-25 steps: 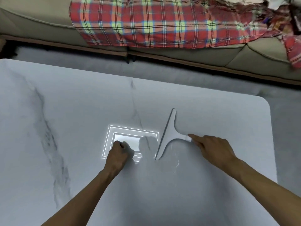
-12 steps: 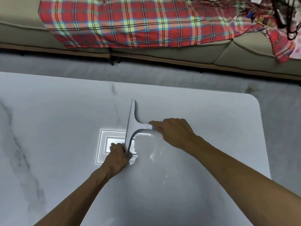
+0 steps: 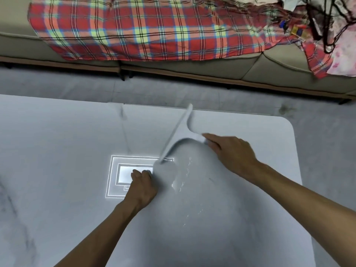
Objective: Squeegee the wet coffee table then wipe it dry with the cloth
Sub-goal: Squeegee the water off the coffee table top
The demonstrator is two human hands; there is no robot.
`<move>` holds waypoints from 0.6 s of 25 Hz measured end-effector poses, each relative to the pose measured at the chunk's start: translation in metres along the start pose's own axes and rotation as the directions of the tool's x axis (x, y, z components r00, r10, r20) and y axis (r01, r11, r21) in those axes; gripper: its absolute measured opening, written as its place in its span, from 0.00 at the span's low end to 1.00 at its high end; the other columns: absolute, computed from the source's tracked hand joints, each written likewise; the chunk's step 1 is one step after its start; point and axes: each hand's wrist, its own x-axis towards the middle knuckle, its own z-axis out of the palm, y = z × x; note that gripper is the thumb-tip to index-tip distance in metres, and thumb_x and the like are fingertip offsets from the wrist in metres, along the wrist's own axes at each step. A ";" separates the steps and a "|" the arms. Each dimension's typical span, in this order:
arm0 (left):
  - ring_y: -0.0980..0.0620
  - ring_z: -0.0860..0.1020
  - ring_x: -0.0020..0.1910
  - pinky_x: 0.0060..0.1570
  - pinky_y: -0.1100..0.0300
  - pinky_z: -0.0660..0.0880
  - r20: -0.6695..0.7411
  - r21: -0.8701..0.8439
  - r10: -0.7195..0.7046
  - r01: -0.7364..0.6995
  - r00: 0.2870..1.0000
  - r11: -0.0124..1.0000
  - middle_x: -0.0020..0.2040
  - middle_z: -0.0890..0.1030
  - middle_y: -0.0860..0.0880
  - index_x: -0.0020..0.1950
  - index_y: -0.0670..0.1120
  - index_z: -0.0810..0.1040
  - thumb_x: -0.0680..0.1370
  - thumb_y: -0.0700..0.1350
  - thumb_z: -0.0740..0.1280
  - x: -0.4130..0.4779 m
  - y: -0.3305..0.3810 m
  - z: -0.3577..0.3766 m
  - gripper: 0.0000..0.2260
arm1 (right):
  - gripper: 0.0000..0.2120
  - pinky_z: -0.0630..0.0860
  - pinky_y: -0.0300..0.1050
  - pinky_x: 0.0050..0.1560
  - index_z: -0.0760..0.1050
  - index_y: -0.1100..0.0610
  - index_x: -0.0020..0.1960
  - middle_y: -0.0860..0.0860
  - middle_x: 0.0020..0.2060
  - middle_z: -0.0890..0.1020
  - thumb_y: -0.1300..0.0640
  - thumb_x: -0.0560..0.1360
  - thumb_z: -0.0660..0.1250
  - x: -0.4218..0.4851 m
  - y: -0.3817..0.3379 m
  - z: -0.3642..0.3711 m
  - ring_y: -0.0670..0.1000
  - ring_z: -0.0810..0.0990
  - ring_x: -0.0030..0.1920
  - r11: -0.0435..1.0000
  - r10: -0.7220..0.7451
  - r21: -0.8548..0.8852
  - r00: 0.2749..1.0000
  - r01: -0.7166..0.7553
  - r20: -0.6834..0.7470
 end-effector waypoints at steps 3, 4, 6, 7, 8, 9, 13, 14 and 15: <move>0.42 0.73 0.27 0.33 0.43 0.76 0.049 0.186 0.063 -0.071 0.997 0.980 0.34 0.78 0.38 0.39 0.38 0.83 0.59 0.28 0.69 0.020 -0.019 0.036 0.12 | 0.16 0.72 0.50 0.49 0.68 0.41 0.68 0.49 0.57 0.82 0.50 0.83 0.52 0.053 -0.052 0.015 0.60 0.79 0.54 0.996 -0.083 0.043 0.996 0.084 -0.025; 0.41 0.74 0.27 0.32 0.43 0.76 0.067 0.188 0.017 -0.030 0.998 0.982 0.35 0.79 0.38 0.42 0.38 0.83 0.61 0.28 0.68 0.022 -0.023 0.033 0.13 | 0.16 0.72 0.50 0.49 0.69 0.42 0.68 0.50 0.56 0.82 0.52 0.83 0.53 0.064 -0.061 0.020 0.60 0.78 0.53 0.996 -0.083 0.035 0.996 0.084 -0.017; 0.43 0.73 0.27 0.31 0.45 0.77 0.052 0.389 0.090 -0.103 0.995 0.915 0.35 0.81 0.40 0.42 0.38 0.84 0.61 0.24 0.58 0.016 -0.025 0.029 0.19 | 0.16 0.72 0.50 0.48 0.70 0.43 0.67 0.51 0.55 0.82 0.53 0.83 0.53 0.071 -0.060 0.030 0.60 0.79 0.52 0.998 -0.057 0.037 0.998 0.057 0.001; 0.44 0.73 0.27 0.30 0.44 0.78 0.041 0.461 0.104 -0.111 0.994 0.881 0.35 0.81 0.41 0.41 0.38 0.84 0.61 0.22 0.55 0.014 -0.023 0.022 0.22 | 0.16 0.72 0.50 0.48 0.70 0.42 0.67 0.52 0.55 0.82 0.53 0.83 0.53 0.066 -0.052 0.033 0.60 0.79 0.52 0.998 -0.041 0.049 0.999 0.040 0.006; 0.44 0.73 0.28 0.31 0.43 0.79 0.020 0.477 0.106 -0.102 0.994 0.873 0.35 0.81 0.42 0.40 0.38 0.84 0.61 0.21 0.54 0.016 -0.025 0.023 0.23 | 0.16 0.73 0.50 0.48 0.69 0.41 0.68 0.52 0.55 0.82 0.51 0.83 0.52 0.057 -0.039 0.035 0.60 0.79 0.52 0.998 -0.023 0.064 1.000 0.022 0.007; 0.42 0.73 0.29 0.31 0.42 0.79 -0.021 0.543 0.154 -0.118 0.988 0.831 0.35 0.82 0.42 0.39 0.37 0.84 0.62 0.18 0.53 0.019 -0.026 0.025 0.24 | 0.17 0.74 0.50 0.49 0.68 0.40 0.69 0.52 0.55 0.83 0.49 0.83 0.52 0.045 -0.023 0.036 0.60 0.80 0.52 0.996 0.000 0.084 1.000 0.000 0.006; 0.42 0.78 0.25 0.27 0.56 0.79 0.010 0.355 0.047 -0.047 0.999 0.934 0.30 0.80 0.45 0.33 0.46 0.85 0.61 0.33 0.63 0.018 -0.018 0.017 0.13 | 0.18 0.74 0.48 0.47 0.65 0.38 0.71 0.49 0.52 0.83 0.48 0.83 0.49 -0.020 0.033 0.034 0.57 0.80 0.48 0.986 0.155 0.046 0.986 -0.158 0.060; 0.44 0.78 0.24 0.27 0.60 0.77 -0.031 0.249 0.040 -0.031 0.999 0.968 0.29 0.80 0.47 0.32 0.48 0.85 0.59 0.36 0.63 0.019 -0.018 0.020 0.12 | 0.17 0.73 0.47 0.44 0.65 0.38 0.70 0.48 0.50 0.83 0.48 0.83 0.49 -0.036 0.040 0.032 0.56 0.80 0.46 0.983 0.183 0.011 0.980 -0.184 0.081; 0.46 0.76 0.24 0.27 0.59 0.77 -0.014 0.212 0.059 -0.055 0.998 0.976 0.29 0.79 0.47 0.32 0.49 0.85 0.58 0.33 0.62 0.019 -0.019 0.024 0.15 | 0.17 0.72 0.46 0.43 0.66 0.38 0.68 0.47 0.48 0.83 0.49 0.83 0.49 -0.052 0.044 0.029 0.55 0.80 0.44 0.979 0.204 -0.023 0.974 -0.203 0.100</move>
